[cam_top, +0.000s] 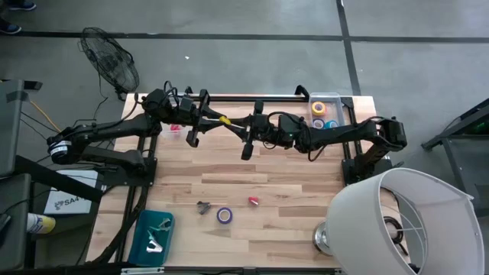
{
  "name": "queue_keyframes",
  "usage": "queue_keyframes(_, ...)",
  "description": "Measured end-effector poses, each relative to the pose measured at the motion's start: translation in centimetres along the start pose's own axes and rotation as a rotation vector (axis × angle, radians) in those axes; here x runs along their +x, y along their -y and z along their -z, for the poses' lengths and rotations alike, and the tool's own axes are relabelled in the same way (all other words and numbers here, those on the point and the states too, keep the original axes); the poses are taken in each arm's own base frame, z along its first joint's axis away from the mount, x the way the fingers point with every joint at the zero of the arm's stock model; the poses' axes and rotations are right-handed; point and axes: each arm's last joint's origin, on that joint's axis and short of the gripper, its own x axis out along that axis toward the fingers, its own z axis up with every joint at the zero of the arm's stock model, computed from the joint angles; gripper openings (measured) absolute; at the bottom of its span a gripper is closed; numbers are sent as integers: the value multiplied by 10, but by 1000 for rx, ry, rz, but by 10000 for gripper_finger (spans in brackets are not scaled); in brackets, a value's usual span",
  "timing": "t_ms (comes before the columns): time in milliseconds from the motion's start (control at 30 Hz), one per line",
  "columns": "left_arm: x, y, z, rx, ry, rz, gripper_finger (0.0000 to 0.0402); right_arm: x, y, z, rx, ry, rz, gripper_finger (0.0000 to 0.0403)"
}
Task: Pick and place Stapler, Stapler remover, tape
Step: Put the yellow stapler into the left transparent bin
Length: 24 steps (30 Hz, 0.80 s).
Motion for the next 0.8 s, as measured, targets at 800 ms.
queue_keyframes(800,-1,-4,15,63,-144,-133,58,-2,-2,18,66,-187,56,105)
